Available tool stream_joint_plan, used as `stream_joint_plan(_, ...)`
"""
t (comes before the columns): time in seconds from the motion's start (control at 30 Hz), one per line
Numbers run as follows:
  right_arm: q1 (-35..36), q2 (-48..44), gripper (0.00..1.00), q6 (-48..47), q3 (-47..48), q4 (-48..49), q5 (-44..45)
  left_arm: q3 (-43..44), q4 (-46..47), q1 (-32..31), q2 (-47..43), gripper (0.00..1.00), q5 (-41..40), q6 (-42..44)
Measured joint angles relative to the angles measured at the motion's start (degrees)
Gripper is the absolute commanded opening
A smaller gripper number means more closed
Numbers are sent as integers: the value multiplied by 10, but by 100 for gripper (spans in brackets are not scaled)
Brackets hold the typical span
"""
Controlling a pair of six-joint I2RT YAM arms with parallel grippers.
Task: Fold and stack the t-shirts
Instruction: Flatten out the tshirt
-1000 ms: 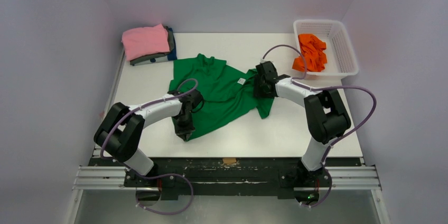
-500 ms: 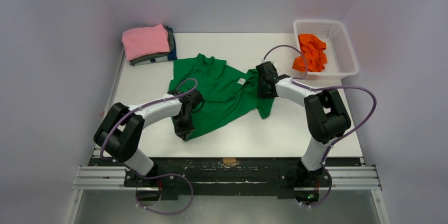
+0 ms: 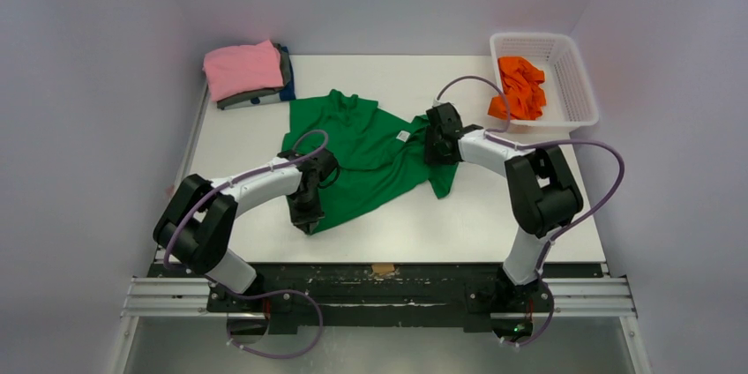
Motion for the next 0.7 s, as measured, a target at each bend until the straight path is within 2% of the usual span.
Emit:
stream_joint_plan(0.13, 0, 8, 41, -4, 7, 3, -3, 0, 0, 0, 0, 0, 0, 0)
stream_joint_plan(0.2, 0, 12, 38, -4, 10, 4, -1, 0, 0, 0, 0, 0, 0, 0)
stream_joint_plan(0.33, 0, 21, 28, 2, 19, 3, 15, 0, 0, 0, 0, 0, -3, 0)
stream_joint_plan(0.57, 0, 24, 0, 20, 20, 2, 52, 0, -3, 0, 0, 0, -18, -4)
stream_joint_plan(0.7, 0, 21, 0, 28, 20, 2, 67, 0, -12, 0, -3, 0, -35, -14)
